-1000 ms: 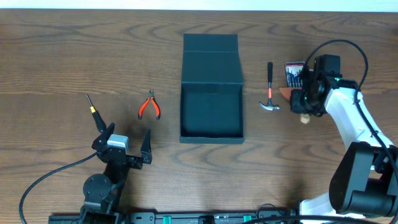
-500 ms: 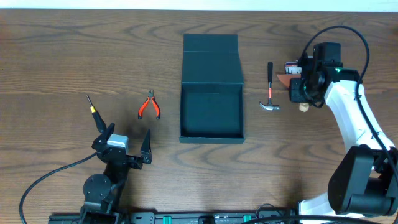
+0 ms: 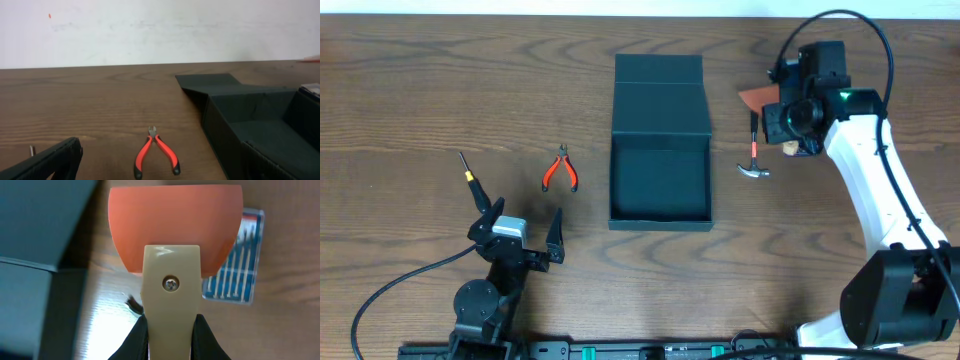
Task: Pack container
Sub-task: 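Lift the scraper and carry it left over the black box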
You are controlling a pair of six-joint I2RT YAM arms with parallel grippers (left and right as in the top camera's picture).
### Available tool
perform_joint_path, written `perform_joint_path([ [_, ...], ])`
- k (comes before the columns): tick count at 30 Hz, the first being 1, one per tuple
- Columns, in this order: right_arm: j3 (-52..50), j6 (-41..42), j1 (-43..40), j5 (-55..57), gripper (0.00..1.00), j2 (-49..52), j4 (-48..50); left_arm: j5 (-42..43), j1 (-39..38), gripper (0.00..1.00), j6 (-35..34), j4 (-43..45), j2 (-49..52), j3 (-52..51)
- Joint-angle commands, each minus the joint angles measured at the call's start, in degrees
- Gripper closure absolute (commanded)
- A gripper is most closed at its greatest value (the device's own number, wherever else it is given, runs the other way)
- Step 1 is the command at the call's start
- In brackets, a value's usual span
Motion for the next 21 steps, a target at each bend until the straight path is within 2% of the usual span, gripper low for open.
perform_joint_path([
  [1, 4.1, -2.2, 2.3, 0.0, 0.99, 0.6, -0.8, 1.2, -0.3, 0.02, -0.3, -2.1, -0.3, -0.9],
  [14, 12.6, -6.6, 10.2, -1.2, 0.99, 0.6, -5.4, 1.2, -0.3, 0.01, -0.3, -2.1, -0.3, -0.9],
  [21, 12.7, -10.3, 14.2, -7.7, 0.99, 0.6, -6.8, 1.2, -0.3, 0.01, -0.3, -2.1, -0.3, -0.9],
])
